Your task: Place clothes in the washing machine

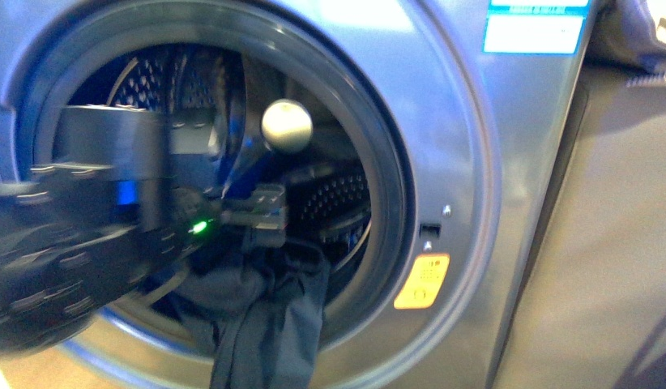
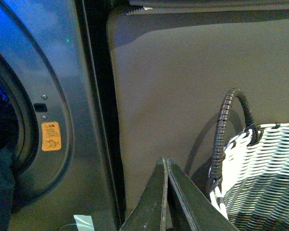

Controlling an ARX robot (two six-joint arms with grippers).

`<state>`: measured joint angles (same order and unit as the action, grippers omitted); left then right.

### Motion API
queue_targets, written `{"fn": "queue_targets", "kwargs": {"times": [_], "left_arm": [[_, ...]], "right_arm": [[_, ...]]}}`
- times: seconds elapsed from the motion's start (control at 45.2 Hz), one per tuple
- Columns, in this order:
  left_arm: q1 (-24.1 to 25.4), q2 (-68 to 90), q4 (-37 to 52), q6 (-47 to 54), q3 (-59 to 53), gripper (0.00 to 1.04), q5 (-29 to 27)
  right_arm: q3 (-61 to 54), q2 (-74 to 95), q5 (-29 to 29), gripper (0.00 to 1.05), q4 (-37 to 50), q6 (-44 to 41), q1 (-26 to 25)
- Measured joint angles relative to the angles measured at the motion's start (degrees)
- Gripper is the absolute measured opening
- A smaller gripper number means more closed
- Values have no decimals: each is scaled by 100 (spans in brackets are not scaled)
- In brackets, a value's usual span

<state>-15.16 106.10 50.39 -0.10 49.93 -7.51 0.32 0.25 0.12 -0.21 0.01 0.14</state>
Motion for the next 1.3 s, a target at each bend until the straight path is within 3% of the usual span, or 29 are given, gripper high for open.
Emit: {"fn": "queue_targets", "kwargs": {"times": [0.575,0.619,0.707,0.906,1.039,1.304], "left_arm": [[-221,-3121,-791,-11,-1781,98,415],[-267,-3265,-748,0,-1862,90,-258],[-175,-3515,-667,0,-2247,76,-743],[337,-4310,-570,0,-3276,36,-420],[616,-4986,-608,0,-3810,4,-101],[938,-5842,-990,-7,-4332,4,195]], "right_arm": [[0,0,-2,2,0,0,0],[0,0,-2,2,0,-2,0],[0,0,2,2,0,-2,0],[0,0,0,2,0,0,0],[0,0,0,2,0,0,0],[0,0,0,2,0,-2,0]]}}
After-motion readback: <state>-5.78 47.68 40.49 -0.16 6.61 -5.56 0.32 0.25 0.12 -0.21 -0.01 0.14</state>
